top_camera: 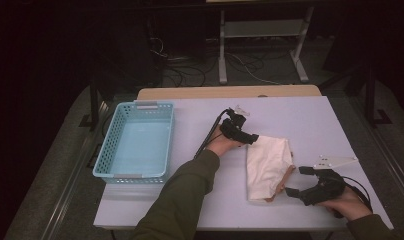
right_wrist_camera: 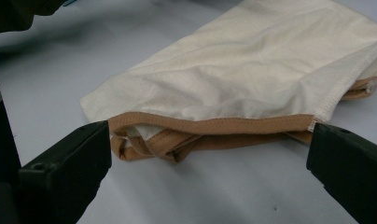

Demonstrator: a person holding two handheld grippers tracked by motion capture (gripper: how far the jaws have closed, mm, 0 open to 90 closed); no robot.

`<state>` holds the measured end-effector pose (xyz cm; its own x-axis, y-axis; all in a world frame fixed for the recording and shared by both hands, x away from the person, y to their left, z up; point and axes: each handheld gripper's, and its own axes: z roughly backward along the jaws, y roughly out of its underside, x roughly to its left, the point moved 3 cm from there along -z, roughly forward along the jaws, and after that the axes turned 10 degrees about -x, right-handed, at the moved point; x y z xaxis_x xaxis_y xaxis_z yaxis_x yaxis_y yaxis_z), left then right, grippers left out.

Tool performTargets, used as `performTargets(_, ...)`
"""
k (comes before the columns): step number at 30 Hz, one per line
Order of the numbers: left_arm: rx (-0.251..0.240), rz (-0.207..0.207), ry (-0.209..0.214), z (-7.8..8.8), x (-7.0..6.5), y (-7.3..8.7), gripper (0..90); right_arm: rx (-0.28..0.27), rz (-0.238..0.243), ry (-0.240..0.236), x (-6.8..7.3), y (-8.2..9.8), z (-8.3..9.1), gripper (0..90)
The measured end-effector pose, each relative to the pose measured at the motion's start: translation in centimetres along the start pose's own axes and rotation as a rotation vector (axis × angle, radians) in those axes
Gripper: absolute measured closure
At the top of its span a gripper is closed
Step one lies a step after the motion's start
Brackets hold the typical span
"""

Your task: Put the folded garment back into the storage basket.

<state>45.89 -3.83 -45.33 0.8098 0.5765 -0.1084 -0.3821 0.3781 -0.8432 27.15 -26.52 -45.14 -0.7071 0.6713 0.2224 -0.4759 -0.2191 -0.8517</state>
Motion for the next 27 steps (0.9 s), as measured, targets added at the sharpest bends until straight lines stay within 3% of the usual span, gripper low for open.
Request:
performTargets(3, 0.013, 0.019, 0.003, -0.3, 0.4, 0.1, 31.4, 0.001, 0.000, 0.000, 0.0, 0.0, 0.0, 0.0)
performTargets(5, 0.004, 0.037, 0.009, -0.5, 0.5, 0.1, 41.6, 0.003, 0.004, 0.000, 0.0, 0.0, 0.0, 0.0)
performTargets(11, 0.025, 0.072, 0.011, -0.9, 0.6, 0.6, 49.7, 0.003, 0.004, 0.000, 0.0, 0.0, 0.0, 0.0)
performTargets(16, 0.059, 0.051, 0.010, -1.2, 0.4, 0.9, 52.4, 0.005, 0.007, -0.002, 0.0, 0.1, 0.0, 0.0)
performTargets(27, 0.084, 0.019, 0.021, -1.3, 0.0, 1.1, 63.8, 0.004, 0.008, -0.003, 0.0, 0.0, 0.0, 0.0)
